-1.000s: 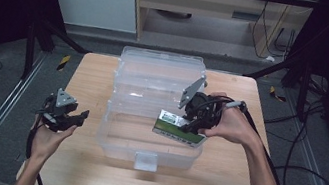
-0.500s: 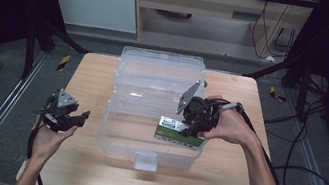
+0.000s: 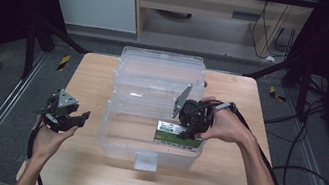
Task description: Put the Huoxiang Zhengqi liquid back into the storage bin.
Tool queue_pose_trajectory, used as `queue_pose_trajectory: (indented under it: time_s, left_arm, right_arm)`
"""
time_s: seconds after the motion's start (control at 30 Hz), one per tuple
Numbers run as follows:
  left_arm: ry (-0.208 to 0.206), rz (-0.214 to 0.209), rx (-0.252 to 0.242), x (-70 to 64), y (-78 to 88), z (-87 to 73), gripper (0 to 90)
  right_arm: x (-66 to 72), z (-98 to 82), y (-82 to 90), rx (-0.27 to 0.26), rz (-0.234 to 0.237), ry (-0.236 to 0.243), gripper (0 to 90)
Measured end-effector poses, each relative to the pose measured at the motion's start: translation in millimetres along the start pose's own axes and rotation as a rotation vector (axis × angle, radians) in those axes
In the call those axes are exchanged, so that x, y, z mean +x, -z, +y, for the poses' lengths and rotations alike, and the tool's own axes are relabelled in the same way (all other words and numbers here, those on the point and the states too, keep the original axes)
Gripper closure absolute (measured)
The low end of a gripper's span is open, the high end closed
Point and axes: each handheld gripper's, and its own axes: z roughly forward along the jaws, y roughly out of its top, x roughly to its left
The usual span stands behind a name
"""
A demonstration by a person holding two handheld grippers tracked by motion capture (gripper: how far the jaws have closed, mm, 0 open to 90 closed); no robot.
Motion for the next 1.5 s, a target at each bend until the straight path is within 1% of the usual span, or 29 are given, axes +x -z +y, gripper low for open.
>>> queue_pose_trajectory:
  time_s: [0.17, 0.23, 0.27, 0.33, 0.43, 0.53, 0.6, 0.63, 0.7, 0.73, 0.93, 1.03, 1.07, 1.2, 1.27, 1.33, 1.43, 1.47, 1.5]
  left_arm:
    - [0.001, -0.001, 0.001, 0.2, -0.3, -0.3, 49.7]
    - [0.001, -0.001, 0.001, 0.2, -0.4, -0.3, 49.6]
    - [-0.001, -0.002, 0.001, 0.1, -0.5, -0.3, 49.7]
    - [-0.002, -0.004, 0.002, -0.2, -0.6, -0.3, 49.7]
    - [-0.003, -0.004, 0.002, -0.2, -0.6, -0.4, 49.7]
    - [-0.003, -0.004, 0.001, 0.0, -0.4, -0.4, 49.7]
    - [-0.002, -0.004, 0.000, 0.1, -0.3, -0.4, 49.7]
    - [-0.002, -0.004, 0.001, 0.2, -0.3, -0.5, 49.7]
    - [-0.002, -0.004, 0.000, 0.3, -0.2, -0.6, 49.7]
    - [-0.001, -0.004, 0.000, 0.5, -0.1, -0.6, 49.7]
    - [-0.002, -0.003, 0.001, 0.3, -0.5, -0.7, 49.7]
    - [-0.004, -0.003, 0.003, 0.2, -0.6, -0.7, 49.7]
    - [-0.003, -0.003, 0.003, 0.2, -0.5, -0.7, 49.7]
    - [-0.003, -0.003, 0.002, 0.5, -0.3, -0.8, 49.7]
    - [-0.002, -0.003, 0.002, 0.6, -0.2, -0.9, 49.7]
    - [-0.002, -0.003, 0.002, 0.6, -0.3, -0.9, 49.7]
    - [-0.003, -0.004, 0.003, 0.3, -0.4, -0.9, 49.7]
    - [-0.003, -0.004, 0.003, 0.2, -0.5, -0.9, 49.7]
    - [-0.003, -0.004, 0.003, 0.2, -0.5, -0.9, 49.7]
  right_arm:
    - [0.8, 1.8, -5.5, 0.017, 0.015, 0.022, 64.2]
    - [1.4, 2.1, -6.5, 0.023, 0.018, 0.019, 64.3]
    - [2.2, 2.9, -8.5, 0.031, 0.024, 0.028, 64.3]
    - [2.6, 3.2, -9.7, 0.034, 0.026, 0.030, 64.2]
    - [3.7, 4.9, -14.0, 0.054, 0.032, 0.039, 64.2]
    - [3.5, 5.4, -17.1, 0.058, 0.034, 0.048, 64.2]
    - [3.9, 5.6, -17.7, 0.062, 0.035, 0.044, 64.2]
    - [4.4, 6.3, -19.8, 0.073, 0.038, 0.049, 64.1]
    - [4.4, 6.5, -21.0, 0.072, 0.039, 0.051, 64.1]
    - [4.5, 7.0, -23.2, 0.082, 0.042, 0.053, 64.1]
    - [4.7, 5.9, -29.2, 0.086, 0.042, 0.053, 64.0]
    - [5.1, 6.1, -31.7, 0.096, 0.044, 0.052, 64.0]
    - [4.6, 6.2, -32.6, 0.094, 0.041, 0.060, 63.9]
    - [5.4, 6.8, -35.4, 0.104, 0.036, 0.053, 63.9]
    - [5.4, 7.3, -37.4, 0.117, 0.039, 0.066, 63.9]
    - [6.5, 7.5, -38.4, 0.120, 0.037, 0.057, 63.9]
    - [5.7, 6.3, -41.6, 0.121, 0.038, 0.064, 63.8]
    - [6.3, 5.8, -42.7, 0.119, 0.040, 0.050, 63.8]
    - [6.0, 5.1, -43.7, 0.117, 0.041, 0.051, 63.8]
